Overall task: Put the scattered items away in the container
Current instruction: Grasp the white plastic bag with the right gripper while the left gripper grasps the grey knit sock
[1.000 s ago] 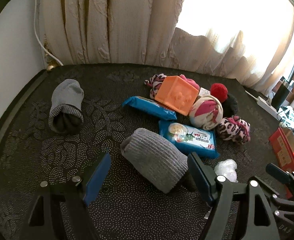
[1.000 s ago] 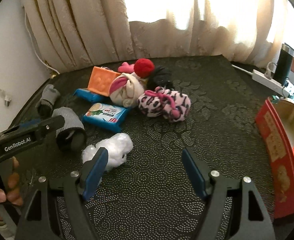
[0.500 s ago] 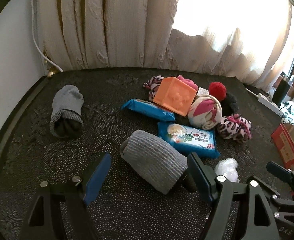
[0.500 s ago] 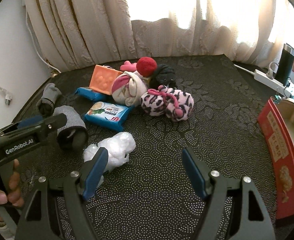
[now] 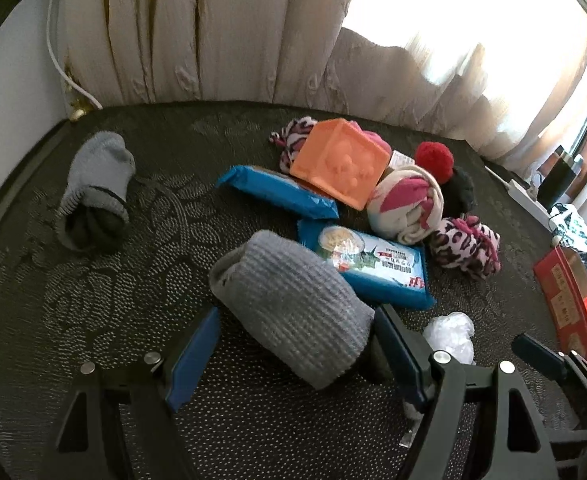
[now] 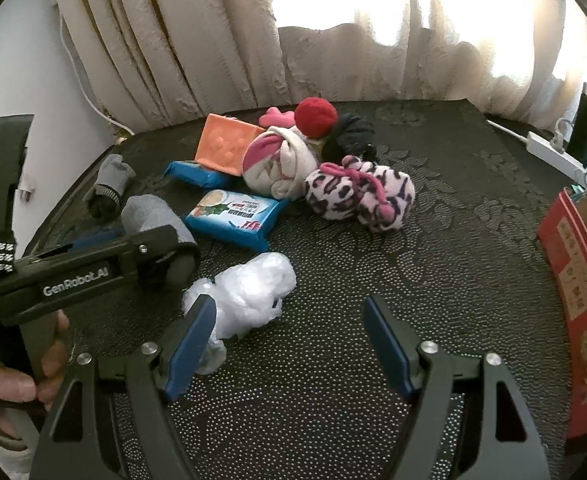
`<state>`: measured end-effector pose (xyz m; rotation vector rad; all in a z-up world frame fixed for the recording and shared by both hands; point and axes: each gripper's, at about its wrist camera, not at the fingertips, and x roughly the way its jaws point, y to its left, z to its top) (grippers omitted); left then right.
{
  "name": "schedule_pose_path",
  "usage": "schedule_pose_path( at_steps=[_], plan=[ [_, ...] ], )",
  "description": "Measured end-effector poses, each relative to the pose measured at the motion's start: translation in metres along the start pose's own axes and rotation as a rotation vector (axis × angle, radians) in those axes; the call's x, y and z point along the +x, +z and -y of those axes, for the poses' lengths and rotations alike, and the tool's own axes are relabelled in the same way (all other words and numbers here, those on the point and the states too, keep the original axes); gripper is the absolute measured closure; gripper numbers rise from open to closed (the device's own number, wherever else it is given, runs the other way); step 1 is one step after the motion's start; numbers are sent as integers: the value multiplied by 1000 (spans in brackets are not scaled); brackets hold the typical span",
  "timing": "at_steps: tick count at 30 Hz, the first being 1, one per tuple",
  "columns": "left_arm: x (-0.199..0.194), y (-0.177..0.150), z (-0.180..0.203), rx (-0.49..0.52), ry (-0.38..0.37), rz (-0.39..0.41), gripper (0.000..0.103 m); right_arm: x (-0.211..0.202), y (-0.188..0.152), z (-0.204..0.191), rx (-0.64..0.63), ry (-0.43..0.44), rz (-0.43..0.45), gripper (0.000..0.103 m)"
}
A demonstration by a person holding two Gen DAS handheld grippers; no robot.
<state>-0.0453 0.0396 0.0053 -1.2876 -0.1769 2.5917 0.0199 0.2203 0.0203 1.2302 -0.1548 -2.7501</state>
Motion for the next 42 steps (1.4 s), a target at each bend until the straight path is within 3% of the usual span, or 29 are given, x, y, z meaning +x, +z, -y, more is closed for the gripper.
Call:
schedule_pose_path(
  at_steps=[3, 6, 12, 15, 19, 26, 27, 29, 30, 31, 36, 42],
  plan=[
    [-2, -1, -5, -26, -17, 13, 23, 2, 0, -1, 0, 4, -4, 24],
    [-6, -2, -7, -38, -40, 30, 44, 5, 0, -2, 1, 15, -12, 24],
    [-16, -5, -7, -41, -45, 65, 55, 14, 4, -6, 18, 60, -49, 24],
    [-26, -6, -4, -19, -27, 106, 74, 20, 6, -10, 17, 68, -61, 24],
    [-35, -6, 0, 13, 0, 153, 74, 29, 8, -17, 6, 73, -77, 24],
    [-29, -5, -5, -4, 9, 130, 74, 44, 7, -25, -27, 54, -95, 24],
    [-27, -5, -6, -7, 11, 126, 74, 45, 6, -26, -33, 48, -93, 24],
    [-25, -6, -6, -10, 20, 119, 62, 44, 5, -27, -47, 41, -85, 25],
    [-24, -6, -6, -11, 34, 115, 38, 43, 5, -27, -53, 39, -82, 32],
    [-23, -6, -7, -16, 43, 112, 22, 42, 4, -27, -58, 37, -78, 43],
    [-15, -7, -12, -48, 10, 84, 19, 37, 2, -23, -67, 22, -60, 63],
    [4, -8, -11, -65, -40, 6, 19, 26, 1, -3, -14, -24, -20, 66]
  ],
)
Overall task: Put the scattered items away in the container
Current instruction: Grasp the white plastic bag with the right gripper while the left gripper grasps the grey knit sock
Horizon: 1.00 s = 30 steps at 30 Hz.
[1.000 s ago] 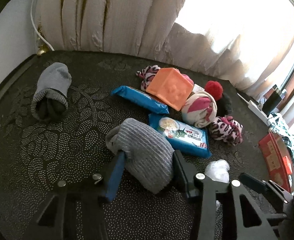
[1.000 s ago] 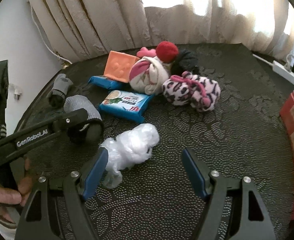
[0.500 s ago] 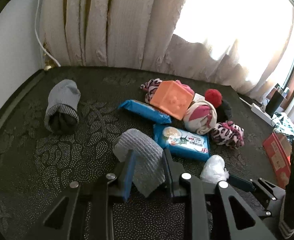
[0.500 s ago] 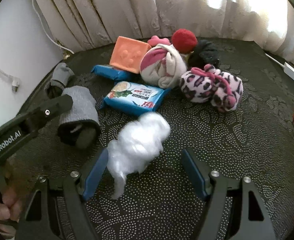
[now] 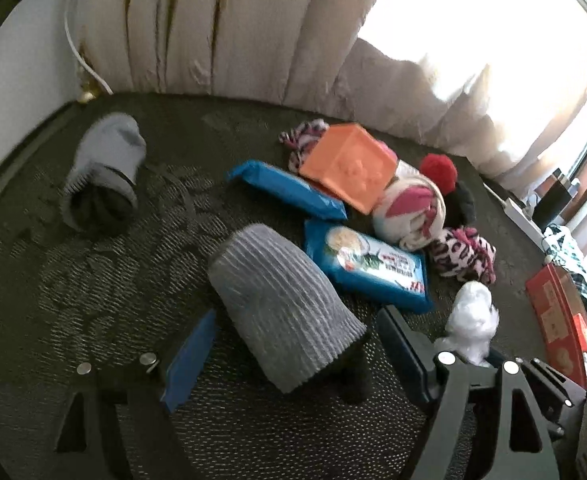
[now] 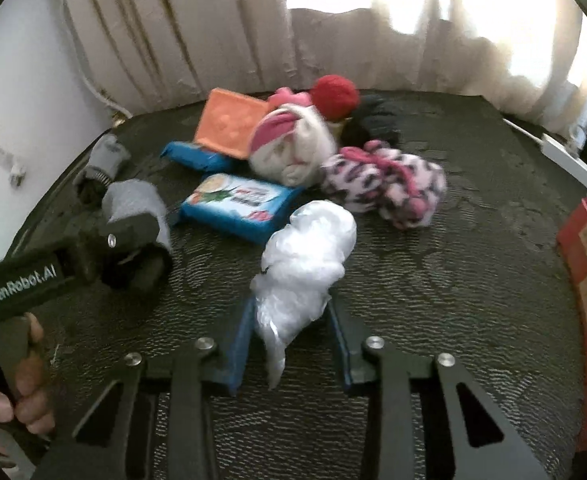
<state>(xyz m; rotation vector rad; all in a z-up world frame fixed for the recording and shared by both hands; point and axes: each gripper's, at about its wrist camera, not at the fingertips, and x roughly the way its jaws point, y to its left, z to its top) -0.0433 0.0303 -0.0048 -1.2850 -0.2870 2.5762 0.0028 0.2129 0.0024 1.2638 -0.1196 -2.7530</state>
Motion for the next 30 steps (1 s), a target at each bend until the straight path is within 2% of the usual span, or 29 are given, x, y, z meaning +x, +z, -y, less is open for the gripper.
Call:
schedule_pose_path(
  at_steps=[2, 5, 6, 14, 15, 17, 18, 19, 22, 26, 29, 30],
  plan=[
    [4, 0, 0, -4, -8, -10, 19, -2, 1, 1, 5, 0, 11, 68],
    [6, 1, -1, -3, 17, -1, 22, -1, -1, -1, -8, 12, 13, 68],
    [6, 1, -2, -5, 19, -1, 34, -1, -1, -2, -13, 16, 10, 68],
    [-7, -1, -4, -1, 18, 38, 52, 4, -2, 6, 32, 32, -19, 67],
    [-13, -2, -4, 5, 22, 57, 52, 4, -2, 8, 44, 37, -22, 64],
    [-26, -2, -1, 30, 38, 113, 52, 4, -1, 12, 65, 37, -23, 48],
    [-32, -2, 3, 49, 47, 139, 52, 3, 0, 13, 71, 32, -19, 38],
    [-38, -3, 7, 73, 57, 166, 52, 1, 0, 13, 74, 34, -9, 35],
    [-45, -5, 17, 128, 79, 210, 52, -2, 1, 13, 77, 41, 20, 35],
    [-44, -9, 30, 188, 81, 217, 52, 0, 7, 10, 63, 38, 40, 35],
    [-40, -8, 34, 198, 81, 211, 52, 12, 8, 8, 58, 25, 1, 36],
    [-39, -8, 35, 199, 83, 210, 52, 16, 8, 10, 62, 27, -18, 45]
  ],
)
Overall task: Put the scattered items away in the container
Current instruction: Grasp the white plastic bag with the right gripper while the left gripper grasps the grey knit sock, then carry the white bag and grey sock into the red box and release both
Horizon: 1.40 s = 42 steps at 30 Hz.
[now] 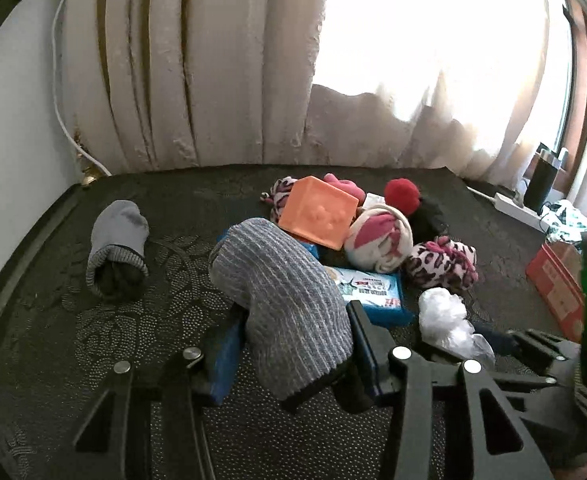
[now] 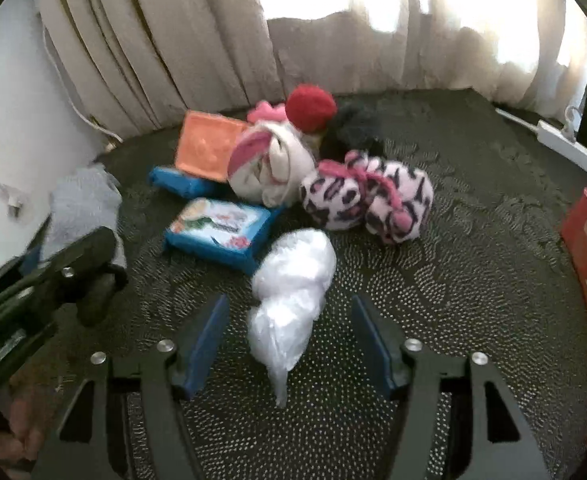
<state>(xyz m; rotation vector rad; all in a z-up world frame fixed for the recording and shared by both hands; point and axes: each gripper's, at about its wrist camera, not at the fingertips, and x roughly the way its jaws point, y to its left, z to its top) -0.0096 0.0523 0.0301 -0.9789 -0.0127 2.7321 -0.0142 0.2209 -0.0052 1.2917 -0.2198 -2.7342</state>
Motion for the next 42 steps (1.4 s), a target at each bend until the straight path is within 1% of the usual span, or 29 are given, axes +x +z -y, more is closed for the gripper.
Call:
schedule_pose_path(
  at_steps=[1, 2, 3, 4, 7, 12, 15, 18, 23, 27, 31, 37, 42],
  plan=[
    [1, 0, 0, 0, 2, 0, 52, 0, 0, 0, -3, -15, 1, 52],
    [1, 1, 1, 1, 4, 0, 52, -2, 1, 1, -5, -16, 7, 57],
    [1, 1, 1, 1, 6, 0, 52, -3, 1, 1, -4, -11, 7, 64],
    [1, 1, 2, 4, 7, 1, 52, -3, 0, 1, -4, -11, 5, 68],
    [-1, -1, 5, 18, 10, 11, 52, -8, 0, 2, 4, -8, 18, 71],
    [-10, -1, 21, 73, 30, 42, 52, -30, 0, 6, 14, -35, 93, 72],
    [-15, 0, 35, 108, 21, 53, 52, -49, -1, 13, 25, -57, 148, 72],
    [-19, 2, 56, 144, -11, 55, 52, -68, 0, 24, 37, -86, 203, 72],
    [-27, 4, 105, 241, -74, 72, 52, -102, -7, 50, 73, -156, 286, 73],
    [-33, 4, 150, 320, -137, 78, 52, -135, -17, 82, 126, -221, 352, 73],
    [-36, 3, 189, 371, -197, 77, 52, -170, -30, 117, 183, -298, 398, 73],
    [-42, 0, 244, 440, -266, 85, 52, -199, -44, 167, 271, -390, 433, 72],
    [-48, -6, 283, 494, -318, 82, 52, -214, -57, 199, 326, -440, 438, 72]
  ],
)
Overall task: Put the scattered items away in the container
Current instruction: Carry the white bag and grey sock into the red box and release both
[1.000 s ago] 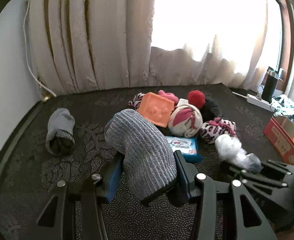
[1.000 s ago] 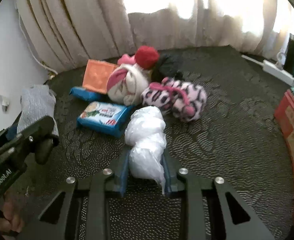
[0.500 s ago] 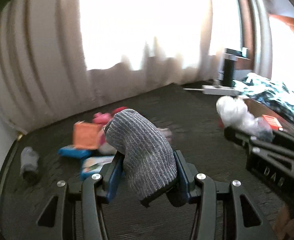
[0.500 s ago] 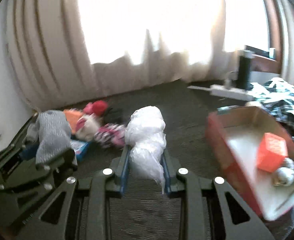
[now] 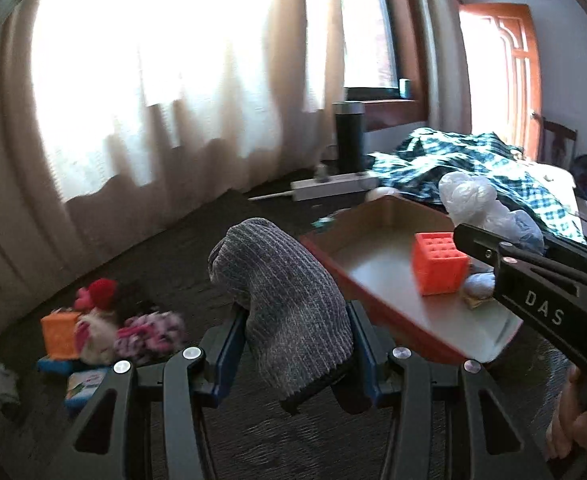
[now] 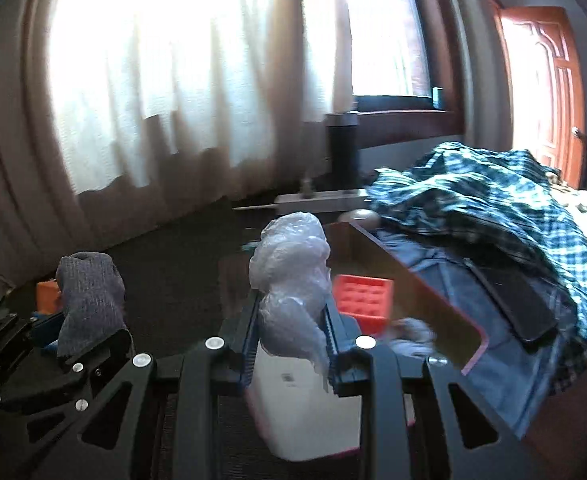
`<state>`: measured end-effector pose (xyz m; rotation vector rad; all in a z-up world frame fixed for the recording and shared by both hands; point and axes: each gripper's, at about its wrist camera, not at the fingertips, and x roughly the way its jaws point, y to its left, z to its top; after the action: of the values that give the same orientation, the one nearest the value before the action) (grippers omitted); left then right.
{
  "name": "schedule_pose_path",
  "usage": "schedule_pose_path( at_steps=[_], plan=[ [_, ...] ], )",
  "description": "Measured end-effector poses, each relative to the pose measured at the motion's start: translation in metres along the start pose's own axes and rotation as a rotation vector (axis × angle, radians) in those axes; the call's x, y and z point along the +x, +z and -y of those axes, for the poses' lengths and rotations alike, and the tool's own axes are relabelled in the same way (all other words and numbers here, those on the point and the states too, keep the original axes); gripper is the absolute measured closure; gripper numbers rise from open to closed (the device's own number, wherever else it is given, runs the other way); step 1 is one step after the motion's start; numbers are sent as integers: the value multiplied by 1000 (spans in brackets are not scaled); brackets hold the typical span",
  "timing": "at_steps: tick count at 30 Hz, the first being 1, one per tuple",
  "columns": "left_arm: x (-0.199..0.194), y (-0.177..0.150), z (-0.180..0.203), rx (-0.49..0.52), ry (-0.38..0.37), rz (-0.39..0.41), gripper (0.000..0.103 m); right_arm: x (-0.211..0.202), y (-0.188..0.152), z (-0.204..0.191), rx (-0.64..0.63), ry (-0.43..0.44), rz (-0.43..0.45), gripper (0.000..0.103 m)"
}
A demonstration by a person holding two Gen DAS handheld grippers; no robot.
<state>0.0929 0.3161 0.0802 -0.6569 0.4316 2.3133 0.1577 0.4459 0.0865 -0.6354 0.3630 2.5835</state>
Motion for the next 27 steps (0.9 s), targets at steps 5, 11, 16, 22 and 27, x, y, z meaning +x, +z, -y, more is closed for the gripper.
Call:
schedule_pose_path(
  at_steps=[5, 11, 16, 22, 27],
  plan=[
    [8, 9, 26, 36, -32, -3, 52, 0, -2, 24, 27, -37, 1, 72],
    [18, 16, 42, 55, -47, -8, 52, 6, -3, 40, 44, -51, -7, 73],
    [28, 22, 49, 65, -52, -12, 52, 9, -3, 48, 57, -62, -8, 73],
    [38, 29, 55, 68, -60, -13, 52, 15, -3, 57, 65, -71, -13, 73],
    [49, 33, 57, 59, -86, -32, 51, 23, -4, 61, 74, -71, -45, 72]
  ],
)
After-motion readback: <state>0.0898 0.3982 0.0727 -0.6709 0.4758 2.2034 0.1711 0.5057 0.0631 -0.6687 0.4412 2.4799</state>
